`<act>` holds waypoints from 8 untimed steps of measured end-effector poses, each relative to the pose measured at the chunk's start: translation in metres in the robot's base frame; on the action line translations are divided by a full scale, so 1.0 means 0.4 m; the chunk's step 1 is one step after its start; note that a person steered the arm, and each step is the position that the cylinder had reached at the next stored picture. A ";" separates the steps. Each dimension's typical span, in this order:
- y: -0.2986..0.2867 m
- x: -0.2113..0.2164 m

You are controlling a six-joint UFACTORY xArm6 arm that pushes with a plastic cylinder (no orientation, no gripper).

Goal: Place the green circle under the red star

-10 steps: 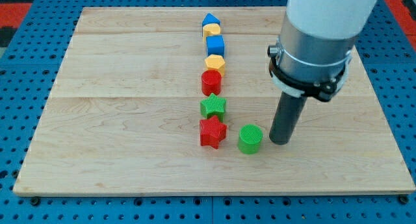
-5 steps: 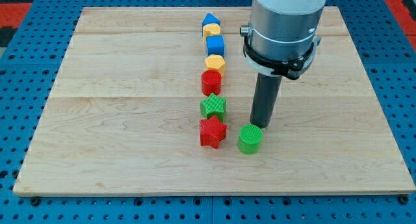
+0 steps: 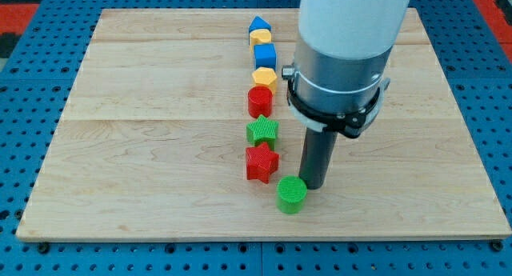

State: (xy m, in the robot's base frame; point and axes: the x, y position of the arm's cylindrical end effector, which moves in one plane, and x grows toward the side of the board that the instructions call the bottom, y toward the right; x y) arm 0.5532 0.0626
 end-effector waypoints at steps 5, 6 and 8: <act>0.058 0.056; 0.057 0.160; -0.082 0.078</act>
